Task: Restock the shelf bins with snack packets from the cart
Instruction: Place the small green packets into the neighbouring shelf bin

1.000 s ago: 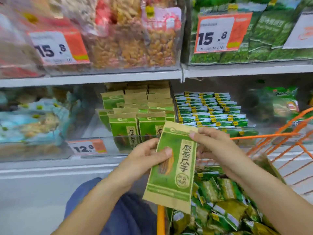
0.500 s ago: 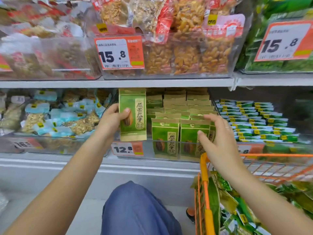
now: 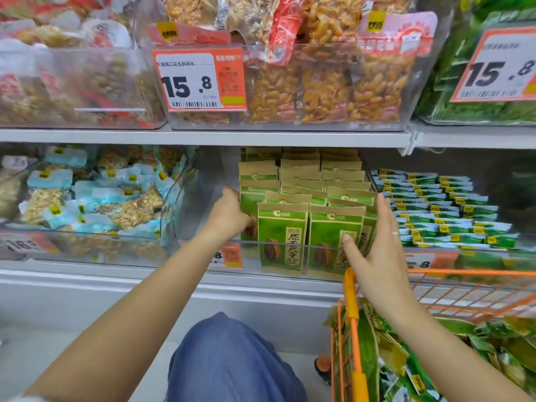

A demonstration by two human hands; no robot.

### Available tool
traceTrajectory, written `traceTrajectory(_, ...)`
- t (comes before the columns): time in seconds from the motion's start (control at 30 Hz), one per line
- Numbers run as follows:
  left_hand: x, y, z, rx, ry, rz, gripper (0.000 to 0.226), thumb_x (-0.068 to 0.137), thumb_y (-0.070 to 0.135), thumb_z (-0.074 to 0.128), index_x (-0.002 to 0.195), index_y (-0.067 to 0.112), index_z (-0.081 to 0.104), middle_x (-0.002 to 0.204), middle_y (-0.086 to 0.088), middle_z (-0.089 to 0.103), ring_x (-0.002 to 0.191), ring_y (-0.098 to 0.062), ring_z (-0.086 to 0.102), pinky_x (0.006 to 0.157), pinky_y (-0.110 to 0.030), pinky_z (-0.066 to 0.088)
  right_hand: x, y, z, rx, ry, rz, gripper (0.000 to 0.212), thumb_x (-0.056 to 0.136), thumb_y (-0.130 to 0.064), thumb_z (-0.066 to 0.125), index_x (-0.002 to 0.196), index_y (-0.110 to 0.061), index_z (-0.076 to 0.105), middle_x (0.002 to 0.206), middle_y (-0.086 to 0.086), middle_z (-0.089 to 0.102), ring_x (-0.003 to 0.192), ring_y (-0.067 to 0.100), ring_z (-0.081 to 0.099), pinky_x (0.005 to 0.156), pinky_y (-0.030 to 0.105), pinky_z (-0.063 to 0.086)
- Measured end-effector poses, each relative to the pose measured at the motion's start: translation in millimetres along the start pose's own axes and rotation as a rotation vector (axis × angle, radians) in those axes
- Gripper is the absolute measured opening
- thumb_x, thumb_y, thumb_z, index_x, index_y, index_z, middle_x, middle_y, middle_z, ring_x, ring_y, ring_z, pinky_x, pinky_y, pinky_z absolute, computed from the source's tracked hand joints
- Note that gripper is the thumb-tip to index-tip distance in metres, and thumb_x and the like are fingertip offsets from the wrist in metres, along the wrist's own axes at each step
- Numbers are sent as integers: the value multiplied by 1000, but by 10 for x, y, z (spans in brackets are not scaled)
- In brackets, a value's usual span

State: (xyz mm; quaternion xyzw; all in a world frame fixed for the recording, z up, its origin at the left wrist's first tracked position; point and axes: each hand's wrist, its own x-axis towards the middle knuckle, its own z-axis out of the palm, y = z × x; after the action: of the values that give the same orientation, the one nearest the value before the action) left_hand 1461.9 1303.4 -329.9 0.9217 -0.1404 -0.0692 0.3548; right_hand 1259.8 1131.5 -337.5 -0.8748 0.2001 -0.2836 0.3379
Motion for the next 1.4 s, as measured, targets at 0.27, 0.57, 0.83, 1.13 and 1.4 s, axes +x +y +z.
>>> traceTrajectory(0.27,195,-101,44,207,-186,28,94,67,13,83,142,13,26,120,-9,62,105,-29,61,89,-39,52,-8,49,4,-11,-3,-24,84,94,-27,57,153,-31,-3,161,-11,1,146,4,4,111,23,9)
traceTrajectory(0.57,323,-194,57,185,-95,162,94,63,20,89,139,12,34,128,-12,55,121,-32,52,95,-36,44,-2,53,-6,-25,-9,-13,83,93,-25,57,154,-30,0,161,-9,4,146,8,8,109,24,13)
traceTrajectory(0.83,452,-184,-42,-93,-507,-22,89,60,10,80,141,8,43,128,3,55,118,-18,53,104,-33,42,-12,60,-40,-33,-35,-14,82,93,-25,57,153,-32,1,161,-11,3,145,8,11,108,25,14)
traceTrajectory(1.13,532,-205,-51,-150,-514,108,86,72,-8,75,143,17,33,128,6,51,115,-13,51,92,-21,42,-11,82,-25,-31,-28,-15,80,93,-24,57,152,-33,4,161,-13,4,144,5,10,109,26,14)
traceTrajectory(1.4,482,-282,-135,-199,-694,-7,50,82,-5,67,127,14,55,122,-6,66,102,-15,64,79,-25,53,-3,107,-62,-32,-52,-48,81,93,-22,57,151,-38,3,160,-14,1,137,-5,6,108,25,15)
